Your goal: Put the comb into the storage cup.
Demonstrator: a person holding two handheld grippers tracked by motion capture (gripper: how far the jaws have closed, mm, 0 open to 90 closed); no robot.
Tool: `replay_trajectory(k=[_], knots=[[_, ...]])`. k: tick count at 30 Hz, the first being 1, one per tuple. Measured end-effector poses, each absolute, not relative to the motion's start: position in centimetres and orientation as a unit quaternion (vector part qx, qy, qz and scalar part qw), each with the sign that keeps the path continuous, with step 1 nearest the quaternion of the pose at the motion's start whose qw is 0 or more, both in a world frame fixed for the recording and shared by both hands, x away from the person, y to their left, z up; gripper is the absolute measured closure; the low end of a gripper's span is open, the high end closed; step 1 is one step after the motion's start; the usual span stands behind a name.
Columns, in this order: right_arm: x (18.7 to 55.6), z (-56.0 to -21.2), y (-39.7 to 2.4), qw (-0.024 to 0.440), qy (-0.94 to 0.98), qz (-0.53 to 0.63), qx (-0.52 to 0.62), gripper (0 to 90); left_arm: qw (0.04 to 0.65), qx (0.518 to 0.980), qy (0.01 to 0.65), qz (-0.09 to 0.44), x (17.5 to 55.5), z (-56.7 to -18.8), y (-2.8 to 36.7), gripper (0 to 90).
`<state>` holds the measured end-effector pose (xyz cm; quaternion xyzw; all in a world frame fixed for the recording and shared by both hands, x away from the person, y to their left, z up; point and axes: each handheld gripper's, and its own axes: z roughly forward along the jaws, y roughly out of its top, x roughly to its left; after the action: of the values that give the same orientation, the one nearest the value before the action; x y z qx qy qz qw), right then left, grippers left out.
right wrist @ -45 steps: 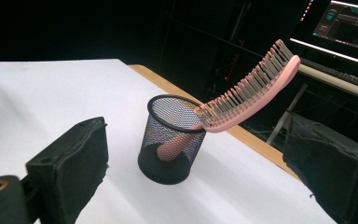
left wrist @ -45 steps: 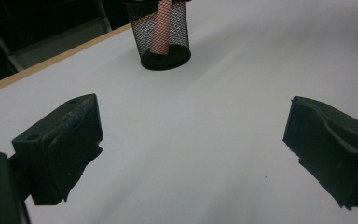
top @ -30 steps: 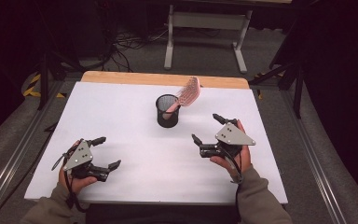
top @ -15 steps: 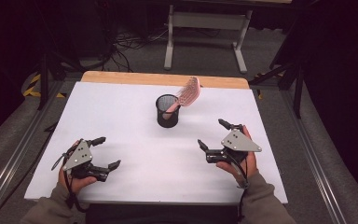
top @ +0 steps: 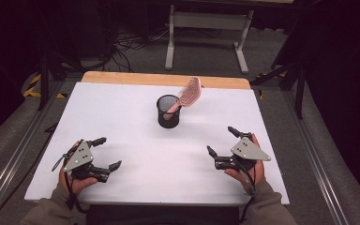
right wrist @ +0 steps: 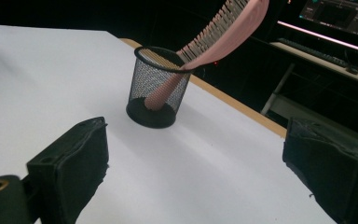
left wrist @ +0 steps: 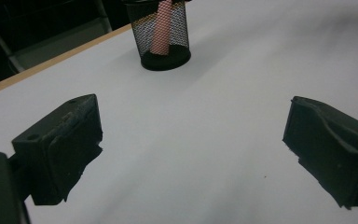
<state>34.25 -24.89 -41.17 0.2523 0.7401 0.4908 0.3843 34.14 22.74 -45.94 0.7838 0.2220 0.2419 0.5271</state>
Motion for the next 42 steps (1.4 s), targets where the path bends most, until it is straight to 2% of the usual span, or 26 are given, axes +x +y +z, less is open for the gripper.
replay_trajectory(k=[17, 28, 42], knots=[[33.3, -43.5, -27.6, 0.39, 0.75, 0.46, 0.272, 6.5, 0.533, 0.781, 0.222, 0.239, 34.2, -45.9, 22.8, 5.4], [32.9, -45.3, -30.0, 0.363, 0.75, 0.459, 0.309, 5.8, 0.536, 0.778, 0.224, 0.239, 34.4, -45.9, 22.8, 4.8], [32.9, -45.5, -30.3, 0.355, 0.745, 0.476, 0.306, 4.2, 0.53, 0.781, 0.225, 0.242, 34.5, -45.9, 22.6, 3.9]])
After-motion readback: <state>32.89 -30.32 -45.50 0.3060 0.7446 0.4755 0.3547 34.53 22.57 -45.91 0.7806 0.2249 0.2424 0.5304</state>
